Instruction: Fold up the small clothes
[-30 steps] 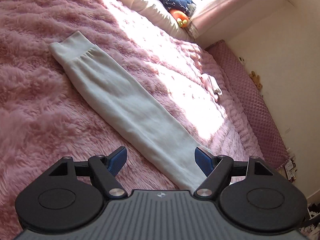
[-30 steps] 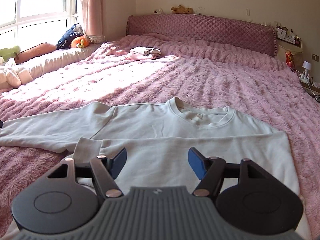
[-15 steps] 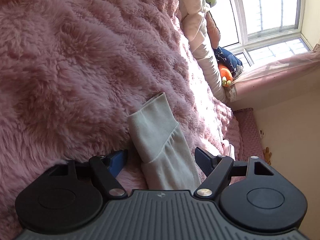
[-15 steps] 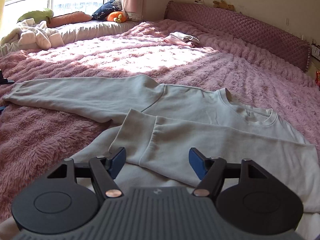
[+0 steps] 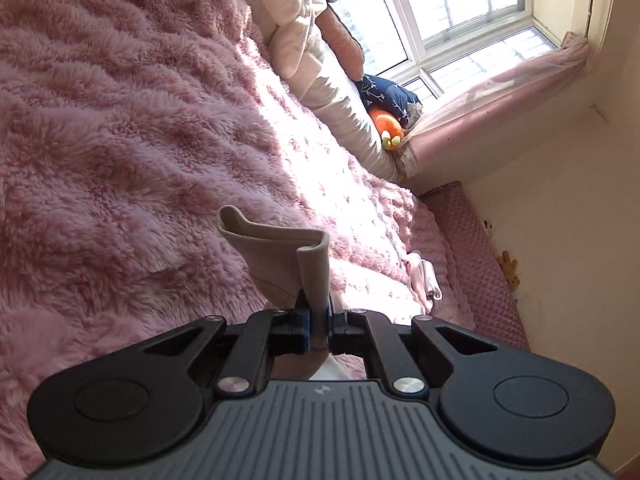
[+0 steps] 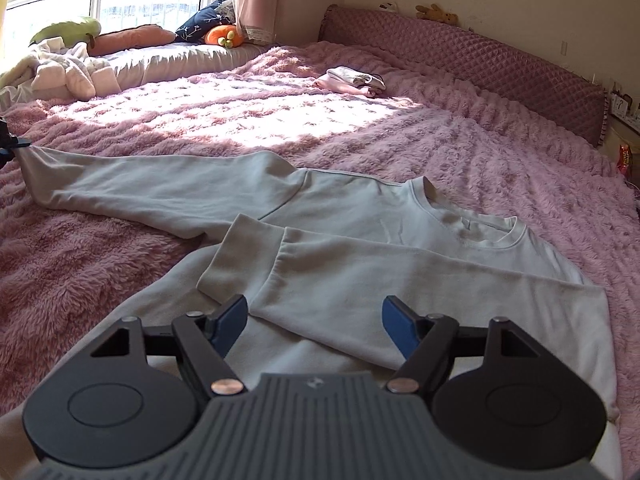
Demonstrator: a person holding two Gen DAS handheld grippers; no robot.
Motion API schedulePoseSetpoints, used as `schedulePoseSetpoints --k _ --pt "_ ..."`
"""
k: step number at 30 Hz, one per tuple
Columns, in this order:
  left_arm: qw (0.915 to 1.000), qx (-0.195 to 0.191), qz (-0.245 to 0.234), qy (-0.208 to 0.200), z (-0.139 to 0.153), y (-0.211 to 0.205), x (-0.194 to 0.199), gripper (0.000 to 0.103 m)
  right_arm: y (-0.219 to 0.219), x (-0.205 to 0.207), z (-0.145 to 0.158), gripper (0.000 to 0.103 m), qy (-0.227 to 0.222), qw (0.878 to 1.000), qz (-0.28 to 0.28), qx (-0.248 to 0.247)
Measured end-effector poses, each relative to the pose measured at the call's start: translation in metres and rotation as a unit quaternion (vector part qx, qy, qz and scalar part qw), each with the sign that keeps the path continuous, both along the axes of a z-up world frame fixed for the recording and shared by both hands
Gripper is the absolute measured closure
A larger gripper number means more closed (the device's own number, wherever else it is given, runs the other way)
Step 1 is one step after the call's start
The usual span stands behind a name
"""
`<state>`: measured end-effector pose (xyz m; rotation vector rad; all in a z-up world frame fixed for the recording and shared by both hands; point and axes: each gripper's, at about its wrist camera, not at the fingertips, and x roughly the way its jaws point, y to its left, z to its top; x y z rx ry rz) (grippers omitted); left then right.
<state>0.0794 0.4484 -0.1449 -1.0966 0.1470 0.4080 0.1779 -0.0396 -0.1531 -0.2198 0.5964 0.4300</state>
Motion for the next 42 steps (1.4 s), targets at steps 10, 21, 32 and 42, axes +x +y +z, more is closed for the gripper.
schedulePoseSetpoints --k 10,21,32,42 --pt "0.9686 0.046 -0.204 -0.135 0.083 -0.158 0.074 0.096 -0.089 -0.030 0.014 0.032 -0.001 0.998 -0.060 0.020" --pt "0.8995 0.031 -0.418 -0.125 0.045 -0.376 0.150 0.096 -0.188 -0.056 0.006 0.032 0.002 0.991 -0.135 0.021" --pt "0.8197 0.129 -0.557 0.038 -0.031 -0.490 0.174 0.079 -0.252 -0.061 -0.006 0.032 0.019 0.978 -0.206 0.009" --pt "0.8286 0.211 -0.517 -0.033 0.051 -0.400 0.121 0.047 -0.261 -0.019 -0.002 0.032 0.021 0.960 -0.261 0.095"
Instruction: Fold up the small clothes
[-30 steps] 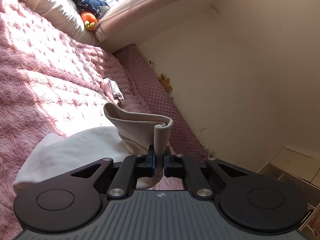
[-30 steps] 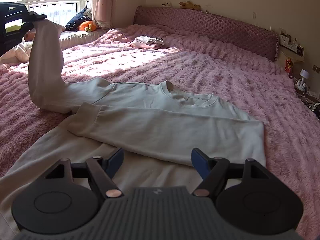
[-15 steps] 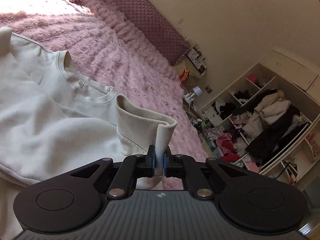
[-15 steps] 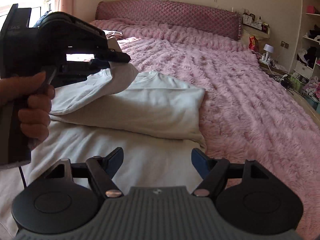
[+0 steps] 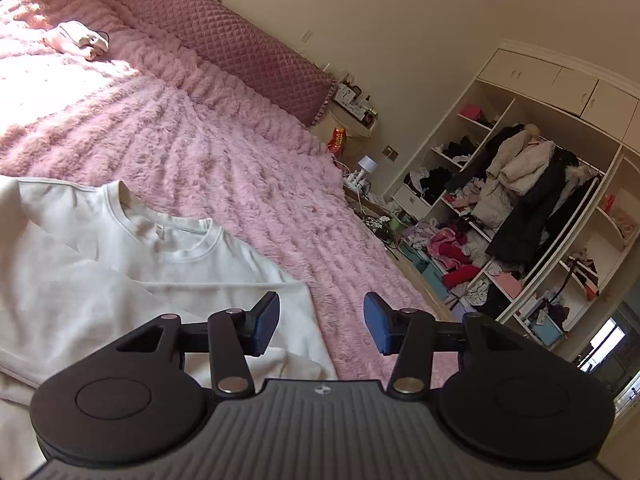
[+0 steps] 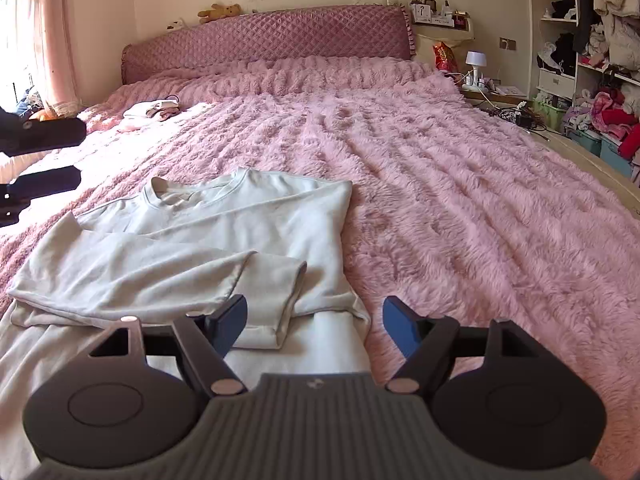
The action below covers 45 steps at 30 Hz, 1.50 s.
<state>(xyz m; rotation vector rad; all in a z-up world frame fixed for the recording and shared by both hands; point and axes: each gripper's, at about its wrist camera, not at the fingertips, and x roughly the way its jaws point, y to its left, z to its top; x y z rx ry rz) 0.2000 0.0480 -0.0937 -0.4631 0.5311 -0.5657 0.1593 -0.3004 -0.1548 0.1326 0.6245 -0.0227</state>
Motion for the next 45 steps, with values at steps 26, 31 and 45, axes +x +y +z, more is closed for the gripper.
schedulePoseSetpoints --k 26,31,45 --pt "0.8562 0.515 0.034 0.013 -0.091 0.096 0.033 0.047 0.005 0.117 -0.050 0.101 0.096 0.983 -0.002 0.156" --pt "0.8155 0.577 -0.035 -0.027 -0.103 0.083 0.034 0.054 0.004 0.115 -0.043 0.101 0.091 0.984 0.006 0.151" --pt "0.8637 0.497 0.074 0.033 -0.102 0.089 0.019 0.103 -0.006 0.093 0.002 0.103 0.005 0.995 -0.008 0.103"
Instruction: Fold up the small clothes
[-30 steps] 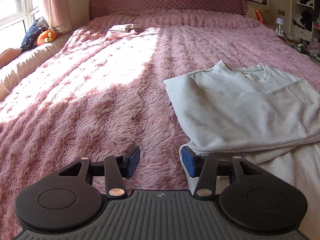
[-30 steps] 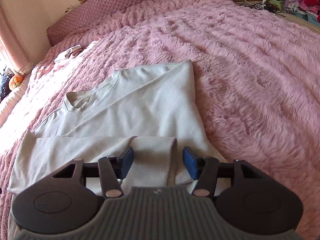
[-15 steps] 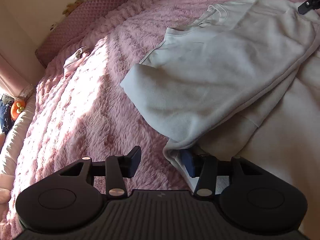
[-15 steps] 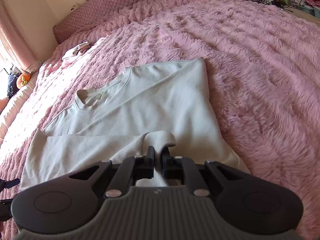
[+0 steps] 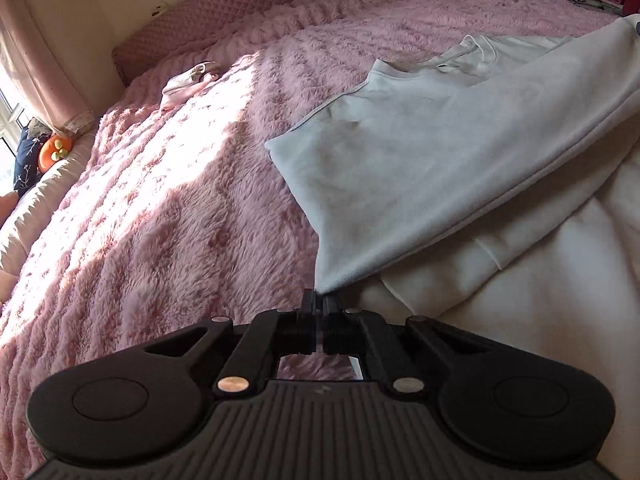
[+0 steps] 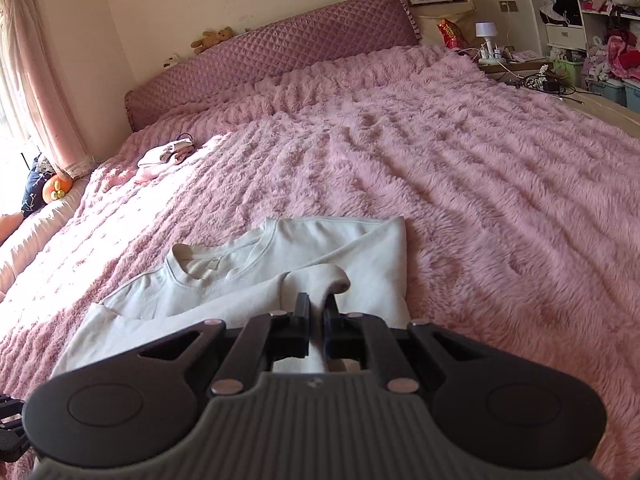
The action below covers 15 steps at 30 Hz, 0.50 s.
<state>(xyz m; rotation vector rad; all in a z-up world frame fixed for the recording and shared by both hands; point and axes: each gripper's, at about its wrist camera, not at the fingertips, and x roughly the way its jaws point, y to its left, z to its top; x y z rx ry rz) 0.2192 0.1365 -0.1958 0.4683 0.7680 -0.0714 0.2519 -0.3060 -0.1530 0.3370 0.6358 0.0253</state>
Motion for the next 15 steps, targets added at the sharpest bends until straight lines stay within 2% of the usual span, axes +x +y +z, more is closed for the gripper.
schedulePoseSetpoints --k 2,4,6,7,9,11,15 --pt "0.9998 0.001 0.017 0.012 -0.008 -0.002 -0.001 0.103 -0.006 0.004 -0.024 0.103 0.040 0.999 -0.013 -0.009" --pt "0.9997 -0.004 0.021 0.009 -0.010 -0.002 -0.005 0.103 -0.013 0.005 -0.051 0.102 0.077 0.997 -0.024 0.004" --pt "0.9996 -0.014 0.024 0.000 -0.002 0.001 -0.011 0.103 -0.016 0.000 -0.065 0.101 0.078 0.997 -0.027 0.011" --pt "0.9996 -0.015 0.025 -0.007 0.002 0.002 -0.013 0.103 -0.016 -0.003 -0.065 0.097 0.071 0.997 -0.033 0.017" --pt "0.9992 -0.018 0.020 -0.030 0.015 0.001 -0.018 0.102 -0.017 -0.008 -0.060 0.079 0.065 0.997 -0.041 0.030" --pt "0.9982 -0.026 0.018 -0.051 0.027 0.000 -0.020 0.099 -0.014 -0.020 -0.050 0.073 0.046 0.997 -0.051 0.024" --pt "0.9914 -0.088 0.002 -0.097 0.054 -0.009 -0.016 0.096 -0.007 -0.043 -0.033 0.067 0.017 0.998 -0.054 0.011"
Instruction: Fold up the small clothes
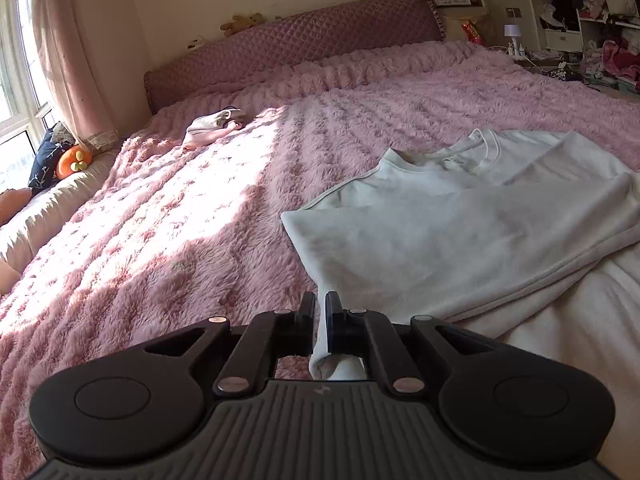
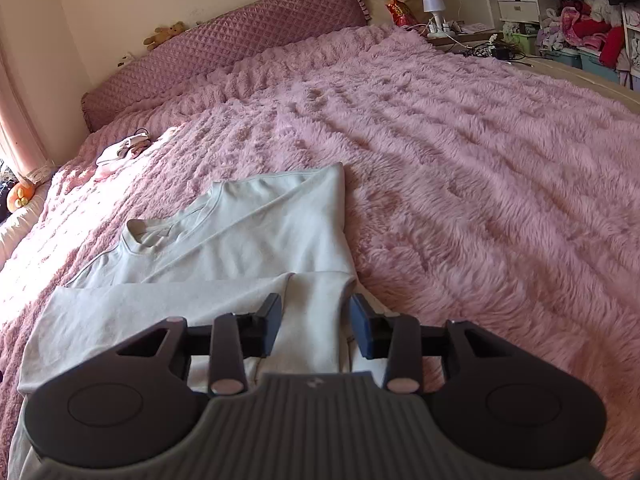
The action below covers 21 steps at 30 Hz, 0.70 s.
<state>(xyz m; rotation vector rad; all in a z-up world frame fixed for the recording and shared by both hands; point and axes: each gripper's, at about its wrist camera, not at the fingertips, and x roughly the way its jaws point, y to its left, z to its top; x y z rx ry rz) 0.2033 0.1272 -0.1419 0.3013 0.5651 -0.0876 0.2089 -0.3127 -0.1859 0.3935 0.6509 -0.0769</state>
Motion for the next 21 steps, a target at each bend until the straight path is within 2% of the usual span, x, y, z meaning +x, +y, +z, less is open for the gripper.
schedulePoseSetpoints --k 3,6,8,9,11,14,19,21 --pt "0.9987 -0.049 -0.003 0.018 -0.001 -0.009 0.017 0.092 0.007 -0.009 0.002 0.063 0.016 1.000 0.012 0.002" --pt "0.9964 -0.074 0.011 0.041 -0.015 -0.012 0.028 0.092 0.010 -0.012 -0.007 0.061 0.042 0.999 0.001 0.003" --pt "0.9946 -0.084 0.021 0.058 -0.023 -0.011 0.034 0.092 0.009 -0.011 -0.017 0.061 0.064 0.997 0.000 0.031" --pt "0.9936 -0.088 0.026 0.066 -0.027 -0.010 0.035 0.092 0.007 -0.011 -0.020 0.072 0.069 0.997 0.002 0.044" --pt "0.9921 -0.094 0.032 0.077 -0.033 -0.008 0.035 0.092 0.005 -0.013 -0.023 0.101 0.070 0.996 0.003 0.059" --pt "0.9919 -0.092 0.033 0.081 -0.038 -0.006 0.032 0.092 0.002 -0.024 -0.012 0.102 0.037 0.998 -0.008 0.044" --pt "0.9897 -0.100 0.038 0.095 -0.043 -0.006 0.035 0.090 -0.002 -0.026 -0.032 0.102 0.083 0.996 -0.010 0.044" --pt "0.9889 -0.107 0.044 0.093 -0.038 -0.003 0.033 0.090 -0.006 -0.030 -0.031 0.101 0.079 0.995 -0.035 0.054"
